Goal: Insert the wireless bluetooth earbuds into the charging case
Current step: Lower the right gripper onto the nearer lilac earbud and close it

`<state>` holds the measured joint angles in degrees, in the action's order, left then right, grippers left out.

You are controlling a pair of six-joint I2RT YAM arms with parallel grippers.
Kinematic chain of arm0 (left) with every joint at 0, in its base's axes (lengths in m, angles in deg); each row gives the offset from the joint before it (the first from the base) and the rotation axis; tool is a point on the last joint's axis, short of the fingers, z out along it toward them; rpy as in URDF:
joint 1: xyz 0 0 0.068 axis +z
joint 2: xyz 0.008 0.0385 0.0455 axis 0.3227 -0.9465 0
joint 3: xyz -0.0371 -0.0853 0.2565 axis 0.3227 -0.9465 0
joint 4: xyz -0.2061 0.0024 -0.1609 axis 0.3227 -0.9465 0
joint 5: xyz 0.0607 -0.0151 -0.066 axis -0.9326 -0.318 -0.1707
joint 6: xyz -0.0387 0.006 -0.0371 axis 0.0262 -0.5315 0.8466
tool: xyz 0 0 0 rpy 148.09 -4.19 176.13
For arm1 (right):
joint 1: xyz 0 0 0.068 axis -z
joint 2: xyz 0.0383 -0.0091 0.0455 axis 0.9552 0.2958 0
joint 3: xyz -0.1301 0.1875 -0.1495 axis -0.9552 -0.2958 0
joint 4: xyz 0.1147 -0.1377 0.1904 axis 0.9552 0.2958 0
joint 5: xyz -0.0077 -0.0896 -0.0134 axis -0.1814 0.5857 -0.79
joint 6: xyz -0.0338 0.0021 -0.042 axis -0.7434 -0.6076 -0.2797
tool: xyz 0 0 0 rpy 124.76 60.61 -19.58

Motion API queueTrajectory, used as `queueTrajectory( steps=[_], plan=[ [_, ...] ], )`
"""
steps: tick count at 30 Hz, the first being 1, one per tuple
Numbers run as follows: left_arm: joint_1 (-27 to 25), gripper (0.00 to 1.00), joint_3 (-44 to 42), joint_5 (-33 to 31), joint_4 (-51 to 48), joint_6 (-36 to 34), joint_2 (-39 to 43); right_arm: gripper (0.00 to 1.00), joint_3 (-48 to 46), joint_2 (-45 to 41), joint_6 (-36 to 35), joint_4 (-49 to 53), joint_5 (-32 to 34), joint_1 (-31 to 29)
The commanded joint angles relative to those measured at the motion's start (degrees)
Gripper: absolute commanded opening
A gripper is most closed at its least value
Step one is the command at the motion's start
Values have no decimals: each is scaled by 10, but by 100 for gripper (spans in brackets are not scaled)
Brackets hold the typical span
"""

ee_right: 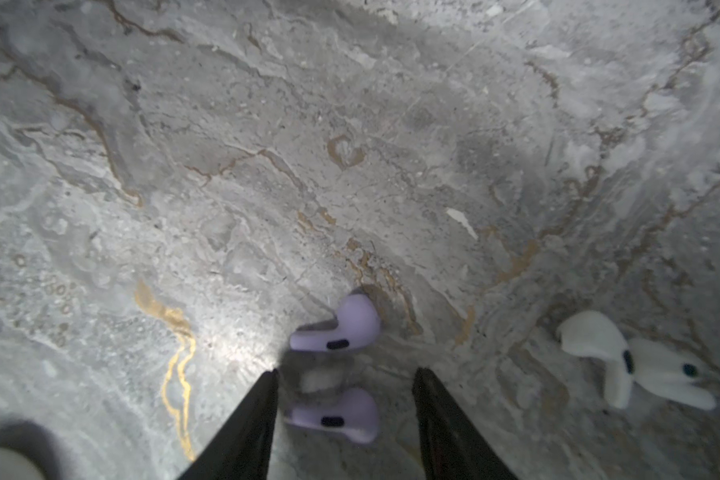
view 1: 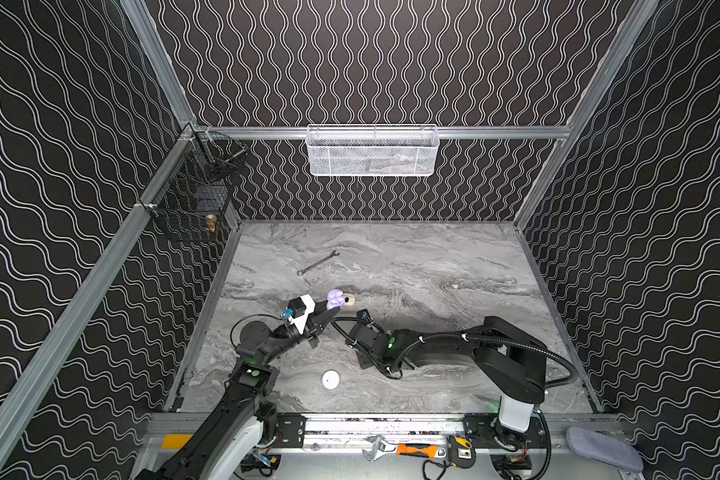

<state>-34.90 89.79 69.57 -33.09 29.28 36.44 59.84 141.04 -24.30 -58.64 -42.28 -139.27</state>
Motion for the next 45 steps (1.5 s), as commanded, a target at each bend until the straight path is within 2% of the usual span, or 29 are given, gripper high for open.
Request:
queueTrajectory(
  steps=[1,11,26,36,45],
  plan=[
    [0,0,1,5,5,-4,0,55,-3,-4,12,32,22,-4],
    [0,0,1,3,2,-4,-2,49,-12,-21,22,35,34,-12],
    [0,0,2,2,2,-4,-8,48,-4,-3,30,19,25,-12],
    [0,0,5,3,-5,-4,-5,33,-6,-7,37,25,31,-12],
    [0,0,9,8,-11,-3,-6,31,-14,-11,41,22,34,-12]
  ],
)
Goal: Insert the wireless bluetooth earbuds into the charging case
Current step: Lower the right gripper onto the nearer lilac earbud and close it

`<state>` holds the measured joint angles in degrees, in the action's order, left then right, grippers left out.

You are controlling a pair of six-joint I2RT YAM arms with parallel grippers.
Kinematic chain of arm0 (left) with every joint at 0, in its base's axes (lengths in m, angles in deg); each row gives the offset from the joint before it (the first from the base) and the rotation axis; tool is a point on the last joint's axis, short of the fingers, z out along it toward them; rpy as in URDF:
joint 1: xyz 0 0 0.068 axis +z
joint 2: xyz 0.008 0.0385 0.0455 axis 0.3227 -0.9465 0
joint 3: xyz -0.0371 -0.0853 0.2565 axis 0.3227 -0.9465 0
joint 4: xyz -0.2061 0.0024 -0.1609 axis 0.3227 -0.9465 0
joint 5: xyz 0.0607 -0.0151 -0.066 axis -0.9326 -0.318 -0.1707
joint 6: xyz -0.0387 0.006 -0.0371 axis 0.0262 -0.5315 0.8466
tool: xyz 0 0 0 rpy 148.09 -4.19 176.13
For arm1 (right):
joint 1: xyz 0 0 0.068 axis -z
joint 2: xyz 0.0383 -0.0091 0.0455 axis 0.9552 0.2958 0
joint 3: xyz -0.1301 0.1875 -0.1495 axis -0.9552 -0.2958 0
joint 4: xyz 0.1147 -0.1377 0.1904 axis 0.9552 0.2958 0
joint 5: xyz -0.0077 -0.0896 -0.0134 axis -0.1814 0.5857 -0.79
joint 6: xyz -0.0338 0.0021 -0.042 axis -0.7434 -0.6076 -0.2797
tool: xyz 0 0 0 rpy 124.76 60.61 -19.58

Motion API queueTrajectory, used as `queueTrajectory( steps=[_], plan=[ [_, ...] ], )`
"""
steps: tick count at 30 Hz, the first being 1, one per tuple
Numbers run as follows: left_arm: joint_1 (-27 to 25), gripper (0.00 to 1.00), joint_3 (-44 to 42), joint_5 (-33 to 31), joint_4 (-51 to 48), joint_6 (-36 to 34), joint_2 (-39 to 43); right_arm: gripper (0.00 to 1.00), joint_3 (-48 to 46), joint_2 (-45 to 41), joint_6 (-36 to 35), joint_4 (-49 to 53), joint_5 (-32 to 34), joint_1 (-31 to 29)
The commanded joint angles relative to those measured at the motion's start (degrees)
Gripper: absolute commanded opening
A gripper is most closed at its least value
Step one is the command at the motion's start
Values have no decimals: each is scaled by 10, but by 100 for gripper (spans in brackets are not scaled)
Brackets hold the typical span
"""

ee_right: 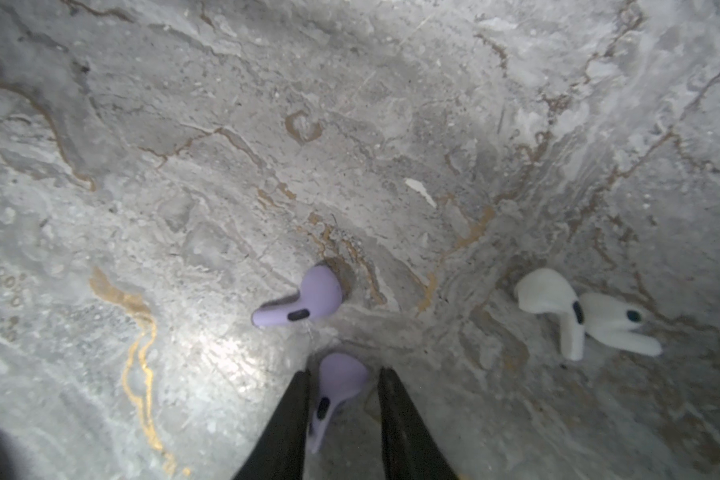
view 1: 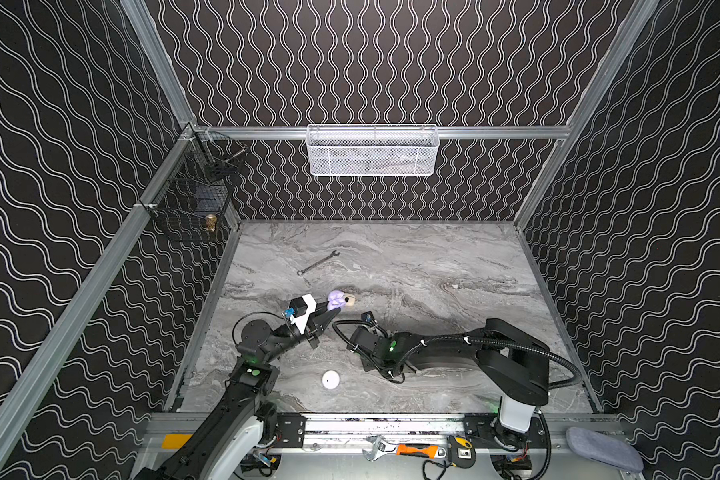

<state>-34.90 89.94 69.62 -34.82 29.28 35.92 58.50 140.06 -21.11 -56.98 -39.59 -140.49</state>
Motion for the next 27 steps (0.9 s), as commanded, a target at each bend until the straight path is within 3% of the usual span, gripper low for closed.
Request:
queueTrajectory(
  steps=[1,20,27],
  plan=[
    [0,0,7,8,6,-3,-1,31,0,-1,9,3,5,0],
    [0,0,10,9,-4,-2,5,24,3,9,8,-6,0,0],
    [0,0,10,10,-5,-2,7,31,-5,5,12,-13,5,0]
  ],
)
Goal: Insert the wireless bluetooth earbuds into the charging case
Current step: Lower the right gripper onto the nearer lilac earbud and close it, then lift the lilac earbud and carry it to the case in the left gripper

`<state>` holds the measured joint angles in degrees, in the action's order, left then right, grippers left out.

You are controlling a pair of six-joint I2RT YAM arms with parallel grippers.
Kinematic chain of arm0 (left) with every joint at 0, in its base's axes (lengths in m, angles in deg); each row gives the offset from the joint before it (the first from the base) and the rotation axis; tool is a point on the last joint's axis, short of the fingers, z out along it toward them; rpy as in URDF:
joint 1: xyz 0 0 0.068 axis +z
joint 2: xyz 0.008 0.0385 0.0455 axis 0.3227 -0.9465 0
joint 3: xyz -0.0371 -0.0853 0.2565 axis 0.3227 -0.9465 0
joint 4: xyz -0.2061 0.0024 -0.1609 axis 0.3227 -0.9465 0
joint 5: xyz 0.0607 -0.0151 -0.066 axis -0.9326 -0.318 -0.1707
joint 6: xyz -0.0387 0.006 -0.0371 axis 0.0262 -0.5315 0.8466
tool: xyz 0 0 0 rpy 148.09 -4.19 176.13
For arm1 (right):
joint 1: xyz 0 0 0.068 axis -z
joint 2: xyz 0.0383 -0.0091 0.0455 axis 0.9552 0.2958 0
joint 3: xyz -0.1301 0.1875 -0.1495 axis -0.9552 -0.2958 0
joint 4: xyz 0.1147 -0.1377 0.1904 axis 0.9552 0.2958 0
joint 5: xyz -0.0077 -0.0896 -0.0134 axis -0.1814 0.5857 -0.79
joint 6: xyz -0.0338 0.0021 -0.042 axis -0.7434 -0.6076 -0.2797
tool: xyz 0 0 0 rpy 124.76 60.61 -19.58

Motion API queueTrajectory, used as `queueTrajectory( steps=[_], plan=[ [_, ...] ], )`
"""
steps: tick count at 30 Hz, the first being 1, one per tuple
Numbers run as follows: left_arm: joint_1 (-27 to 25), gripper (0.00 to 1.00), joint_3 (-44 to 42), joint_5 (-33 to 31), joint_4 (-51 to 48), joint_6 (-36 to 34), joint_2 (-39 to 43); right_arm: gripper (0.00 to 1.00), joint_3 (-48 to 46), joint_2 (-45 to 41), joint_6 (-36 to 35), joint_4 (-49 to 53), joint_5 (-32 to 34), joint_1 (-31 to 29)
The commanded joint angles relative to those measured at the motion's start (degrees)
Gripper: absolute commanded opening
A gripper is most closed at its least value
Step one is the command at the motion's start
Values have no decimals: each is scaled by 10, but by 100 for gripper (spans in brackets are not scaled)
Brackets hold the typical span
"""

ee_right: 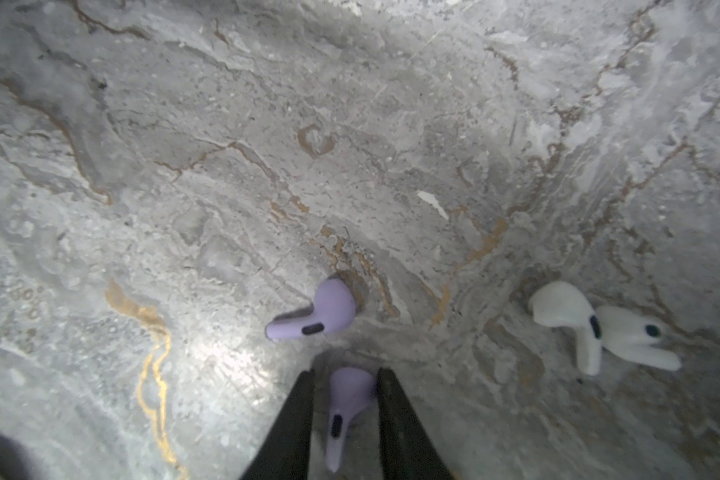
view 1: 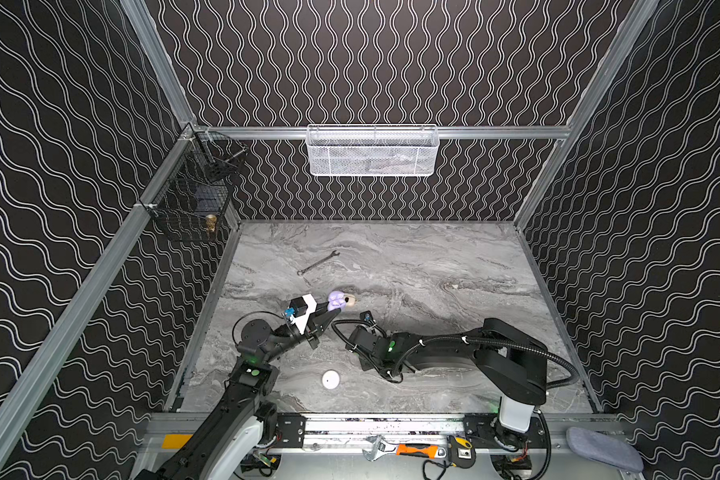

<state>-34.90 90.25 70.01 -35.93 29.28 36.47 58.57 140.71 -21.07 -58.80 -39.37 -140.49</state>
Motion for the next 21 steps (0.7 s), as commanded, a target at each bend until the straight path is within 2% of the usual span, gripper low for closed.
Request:
queueTrajectory(
  steps=[1,13,21],
  plan=[
    [0,0,6,6,6,-2,2,32,-7,-2,12,3,3,0],
    [0,0,6,7,6,-1,3,18,-11,0,14,0,9,0],
    [0,0,4,10,10,-2,6,15,-18,-25,25,-14,27,0]
  ],
)
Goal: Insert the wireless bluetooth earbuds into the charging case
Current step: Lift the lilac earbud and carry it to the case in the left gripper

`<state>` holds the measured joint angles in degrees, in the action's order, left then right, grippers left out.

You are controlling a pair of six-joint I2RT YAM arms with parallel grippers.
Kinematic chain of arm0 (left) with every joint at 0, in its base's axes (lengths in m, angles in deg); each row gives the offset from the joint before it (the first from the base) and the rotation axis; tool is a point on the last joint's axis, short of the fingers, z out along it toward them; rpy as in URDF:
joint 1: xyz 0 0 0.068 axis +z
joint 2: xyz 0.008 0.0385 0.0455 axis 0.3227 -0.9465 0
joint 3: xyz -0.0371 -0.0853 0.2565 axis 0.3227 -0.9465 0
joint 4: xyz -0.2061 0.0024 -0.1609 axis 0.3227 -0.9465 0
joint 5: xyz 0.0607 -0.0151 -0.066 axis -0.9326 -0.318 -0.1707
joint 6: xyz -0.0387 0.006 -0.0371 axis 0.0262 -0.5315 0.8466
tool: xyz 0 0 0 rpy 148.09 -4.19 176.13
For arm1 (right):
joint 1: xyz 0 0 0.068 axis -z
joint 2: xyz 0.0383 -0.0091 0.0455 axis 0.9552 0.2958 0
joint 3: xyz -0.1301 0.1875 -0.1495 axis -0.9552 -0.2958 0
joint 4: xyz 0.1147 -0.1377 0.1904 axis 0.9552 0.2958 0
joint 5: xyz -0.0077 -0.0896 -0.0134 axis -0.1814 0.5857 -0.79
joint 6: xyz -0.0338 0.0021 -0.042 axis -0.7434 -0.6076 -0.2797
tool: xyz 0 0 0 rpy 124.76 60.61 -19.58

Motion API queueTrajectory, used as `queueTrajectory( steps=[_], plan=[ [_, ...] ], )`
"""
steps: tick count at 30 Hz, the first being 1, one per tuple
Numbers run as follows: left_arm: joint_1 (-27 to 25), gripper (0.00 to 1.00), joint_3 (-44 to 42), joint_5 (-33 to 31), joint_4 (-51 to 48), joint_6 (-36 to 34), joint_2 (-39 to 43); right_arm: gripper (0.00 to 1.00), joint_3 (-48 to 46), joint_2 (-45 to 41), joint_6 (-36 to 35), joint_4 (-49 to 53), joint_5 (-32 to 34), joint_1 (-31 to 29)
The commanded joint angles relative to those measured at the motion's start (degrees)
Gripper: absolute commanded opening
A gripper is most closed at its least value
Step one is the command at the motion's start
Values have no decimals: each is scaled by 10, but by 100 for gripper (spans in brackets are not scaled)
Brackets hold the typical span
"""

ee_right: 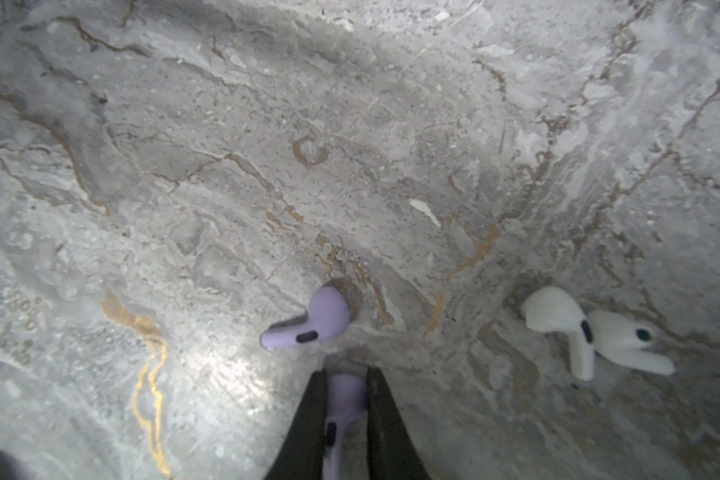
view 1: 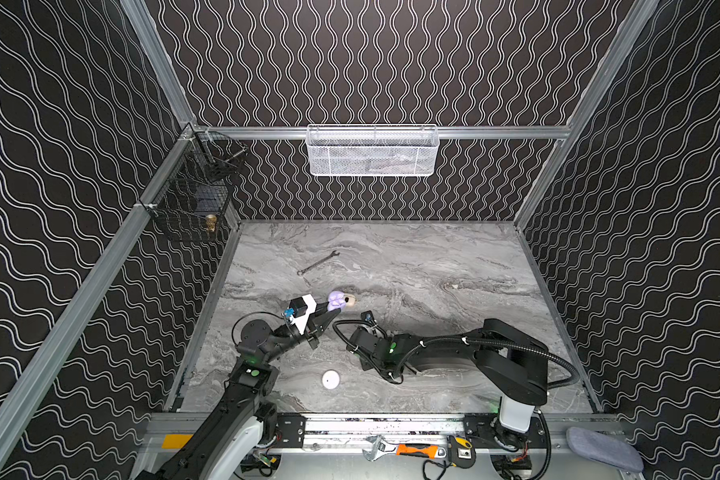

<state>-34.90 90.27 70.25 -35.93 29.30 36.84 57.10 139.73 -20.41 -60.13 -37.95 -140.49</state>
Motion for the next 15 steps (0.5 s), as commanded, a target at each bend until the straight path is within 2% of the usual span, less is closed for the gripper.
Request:
queueTrajectory(
  steps=[1,8,11,15],
  plan=[
    [0,0,3,8,11,-3,3,15,-21,-30,23,-7,19,0],
    [0,0,-11,10,31,-7,19,15,-89,-183,37,-66,85,-1],
    [1,0,-25,11,59,-6,31,11,-103,-256,24,-92,123,-5],
    [0,0,-48,25,128,-1,34,11,-115,-333,-18,-165,161,-14]
  ],
)
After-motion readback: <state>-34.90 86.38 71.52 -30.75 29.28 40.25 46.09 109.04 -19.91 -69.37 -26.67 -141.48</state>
